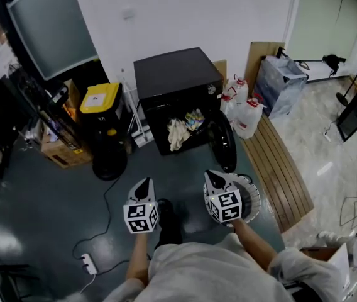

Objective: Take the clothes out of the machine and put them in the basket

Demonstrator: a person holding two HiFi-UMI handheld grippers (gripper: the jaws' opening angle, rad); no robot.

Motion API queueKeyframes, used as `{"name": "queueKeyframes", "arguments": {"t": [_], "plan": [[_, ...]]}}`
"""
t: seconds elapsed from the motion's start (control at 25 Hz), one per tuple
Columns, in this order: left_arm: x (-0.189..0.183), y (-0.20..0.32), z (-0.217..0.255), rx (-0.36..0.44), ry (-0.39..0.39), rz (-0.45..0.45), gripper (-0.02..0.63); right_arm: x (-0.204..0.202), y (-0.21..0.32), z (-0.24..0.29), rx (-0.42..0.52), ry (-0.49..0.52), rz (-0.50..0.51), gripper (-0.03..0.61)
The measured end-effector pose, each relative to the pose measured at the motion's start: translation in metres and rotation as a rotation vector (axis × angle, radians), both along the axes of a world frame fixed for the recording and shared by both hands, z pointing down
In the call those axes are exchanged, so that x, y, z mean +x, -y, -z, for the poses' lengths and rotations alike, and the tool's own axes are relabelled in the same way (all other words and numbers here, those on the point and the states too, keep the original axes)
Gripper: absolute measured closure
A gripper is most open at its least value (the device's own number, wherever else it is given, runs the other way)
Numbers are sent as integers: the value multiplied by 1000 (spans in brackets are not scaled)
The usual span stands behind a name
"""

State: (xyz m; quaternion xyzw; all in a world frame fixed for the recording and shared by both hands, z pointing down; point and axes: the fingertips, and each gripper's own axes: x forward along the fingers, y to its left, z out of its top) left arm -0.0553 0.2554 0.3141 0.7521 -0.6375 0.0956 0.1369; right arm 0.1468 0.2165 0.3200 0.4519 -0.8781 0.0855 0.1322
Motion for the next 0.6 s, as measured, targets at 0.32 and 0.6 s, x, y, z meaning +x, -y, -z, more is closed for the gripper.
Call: {"name": "queueKeyframes", "arguments": {"t": [0.32, 0.6], "plan": [[-46, 101, -15, -2, -34, -39, 595, -47, 86, -11, -4, -40, -33, 557], [-95, 208, -12, -8, -45, -103, 595, -99, 182, -6, -13, -60, -85, 557]]}}
